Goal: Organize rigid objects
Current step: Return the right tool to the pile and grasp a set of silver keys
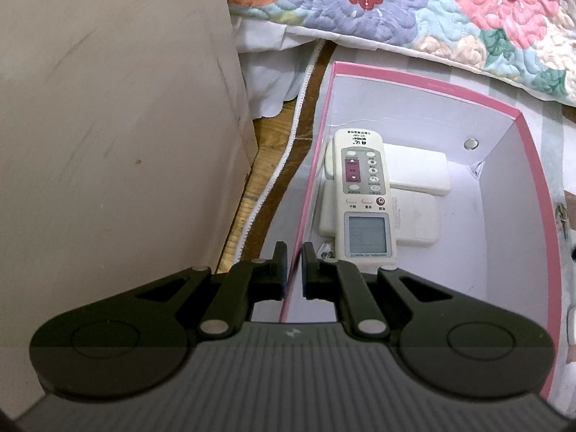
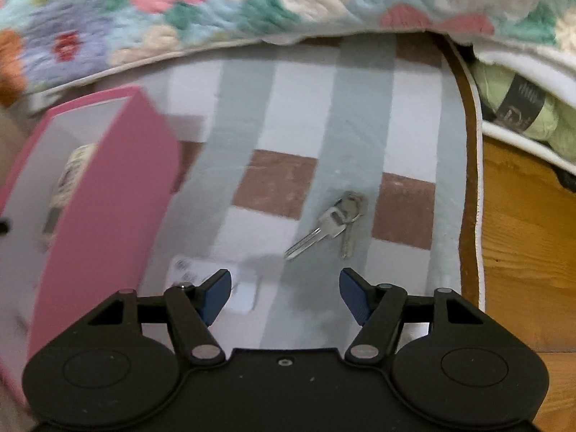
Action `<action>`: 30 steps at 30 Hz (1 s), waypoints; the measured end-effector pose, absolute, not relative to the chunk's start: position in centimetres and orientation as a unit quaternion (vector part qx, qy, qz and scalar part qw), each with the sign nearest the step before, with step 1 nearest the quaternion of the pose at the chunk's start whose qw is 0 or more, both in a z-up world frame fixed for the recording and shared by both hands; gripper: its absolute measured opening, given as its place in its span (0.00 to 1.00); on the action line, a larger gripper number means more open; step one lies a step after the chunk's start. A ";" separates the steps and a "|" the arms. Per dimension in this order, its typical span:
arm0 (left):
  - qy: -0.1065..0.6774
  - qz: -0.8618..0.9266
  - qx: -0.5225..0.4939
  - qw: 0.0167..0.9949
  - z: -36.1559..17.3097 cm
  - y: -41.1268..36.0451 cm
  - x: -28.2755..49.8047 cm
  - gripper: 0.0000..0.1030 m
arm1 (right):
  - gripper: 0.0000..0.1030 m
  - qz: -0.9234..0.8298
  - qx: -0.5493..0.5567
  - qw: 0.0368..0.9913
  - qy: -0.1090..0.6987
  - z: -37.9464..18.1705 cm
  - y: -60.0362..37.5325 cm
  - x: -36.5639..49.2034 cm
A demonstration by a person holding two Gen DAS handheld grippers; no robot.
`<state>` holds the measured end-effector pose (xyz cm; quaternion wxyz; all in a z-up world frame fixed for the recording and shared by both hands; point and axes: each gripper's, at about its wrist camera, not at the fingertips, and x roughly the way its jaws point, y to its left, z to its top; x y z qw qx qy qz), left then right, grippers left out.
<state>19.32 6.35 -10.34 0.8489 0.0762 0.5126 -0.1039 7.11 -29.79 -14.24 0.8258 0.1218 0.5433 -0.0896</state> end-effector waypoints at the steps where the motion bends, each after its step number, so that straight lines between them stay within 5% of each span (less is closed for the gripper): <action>1: 0.512 -0.104 0.078 0.849 -10.3 6.3 19.3 0.07 | 0.68 -0.100 0.140 0.819 0.547 -14.7 -30.5 7.9; 7: 0.512 -0.103 0.081 0.849 -10.3 6.2 19.2 0.07 | 0.67 -0.167 0.177 0.792 0.560 -16.8 -33.5 11.2; 16: 0.515 -0.102 0.084 0.847 -10.5 6.2 19.0 0.07 | 0.71 -0.129 0.062 0.830 0.538 -19.2 -31.9 11.6; 17: 0.517 -0.102 0.077 0.846 -10.5 6.4 19.1 0.07 | 0.66 -0.125 0.068 0.833 0.534 -19.2 -32.1 11.3; 19: 0.519 -0.104 0.069 0.846 -10.6 6.7 19.2 0.07 | 0.38 -0.111 0.052 0.840 0.528 -18.8 -32.1 10.7; 23: 0.518 -0.105 0.070 0.846 -10.6 6.7 19.2 0.07 | 0.09 -0.107 0.084 0.857 0.498 -17.0 -33.0 9.5; 30: 0.519 -0.106 0.067 0.846 -10.6 6.7 19.2 0.07 | 0.04 -0.111 0.107 0.878 0.452 -14.3 -32.1 8.0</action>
